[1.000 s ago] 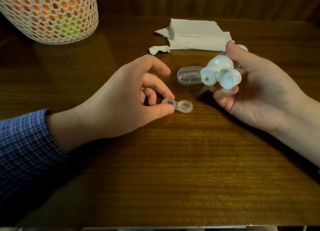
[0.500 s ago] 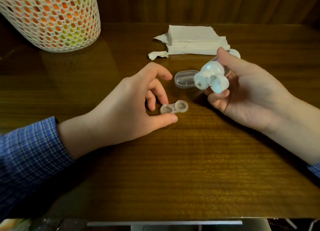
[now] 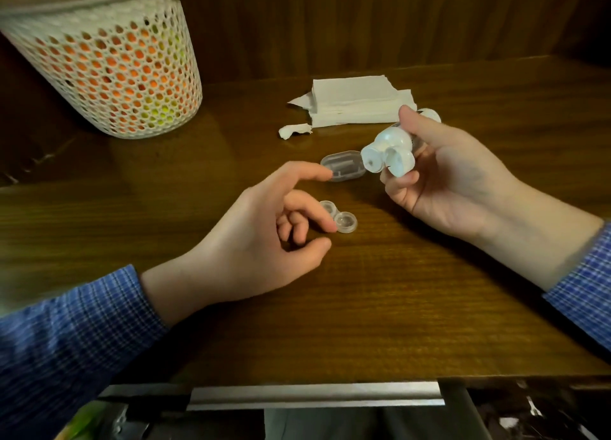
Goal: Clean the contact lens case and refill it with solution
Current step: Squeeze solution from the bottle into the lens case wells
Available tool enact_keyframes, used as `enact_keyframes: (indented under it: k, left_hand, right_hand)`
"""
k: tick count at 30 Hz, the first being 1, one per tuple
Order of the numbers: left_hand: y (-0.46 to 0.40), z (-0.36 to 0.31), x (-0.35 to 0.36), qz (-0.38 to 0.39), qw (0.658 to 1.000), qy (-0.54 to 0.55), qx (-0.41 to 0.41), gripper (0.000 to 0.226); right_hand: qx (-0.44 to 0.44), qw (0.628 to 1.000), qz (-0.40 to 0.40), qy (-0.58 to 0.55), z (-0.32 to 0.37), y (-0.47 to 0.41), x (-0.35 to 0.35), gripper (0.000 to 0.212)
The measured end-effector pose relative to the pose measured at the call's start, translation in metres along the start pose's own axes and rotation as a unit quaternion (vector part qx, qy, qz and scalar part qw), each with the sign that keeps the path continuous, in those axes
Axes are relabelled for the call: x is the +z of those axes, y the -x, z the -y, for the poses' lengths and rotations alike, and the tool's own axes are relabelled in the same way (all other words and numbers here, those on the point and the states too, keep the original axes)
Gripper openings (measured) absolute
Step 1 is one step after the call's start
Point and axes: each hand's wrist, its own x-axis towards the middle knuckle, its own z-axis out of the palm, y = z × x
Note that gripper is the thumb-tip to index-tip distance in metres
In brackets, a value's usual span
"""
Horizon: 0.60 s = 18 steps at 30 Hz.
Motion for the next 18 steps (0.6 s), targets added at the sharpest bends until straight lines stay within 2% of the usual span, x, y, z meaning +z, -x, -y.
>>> enact_keyframes:
  k: [3,5,8,10,18]
  left_hand:
    - [-0.007,0.000,0.001,-0.031,0.998,0.037,-0.026,0.058]
    - [-0.011,0.001,-0.001,-0.042,0.999,0.016,-0.025,0.061]
    - [-0.020,0.003,-0.002,0.000,0.998,-0.064,-0.012,0.079]
    - [-0.025,0.004,0.000,0.030,0.997,-0.069,-0.010,0.085]
    - [-0.029,0.010,0.004,0.020,0.998,-0.064,-0.007,0.077]
  right_hand:
    - [0.006,1.000,0.011,-0.005,0.004,0.003,-0.005,0.025]
    - [0.014,1.000,0.008,-0.004,0.006,0.004,-0.007,0.025]
    - [0.016,1.000,-0.001,0.001,0.007,0.004,-0.009,0.028]
    - [0.013,1.000,0.001,0.015,0.006,0.003,-0.010,0.027]
    - [-0.028,0.989,0.000,0.142,-0.004,-0.005,-0.009,0.032]
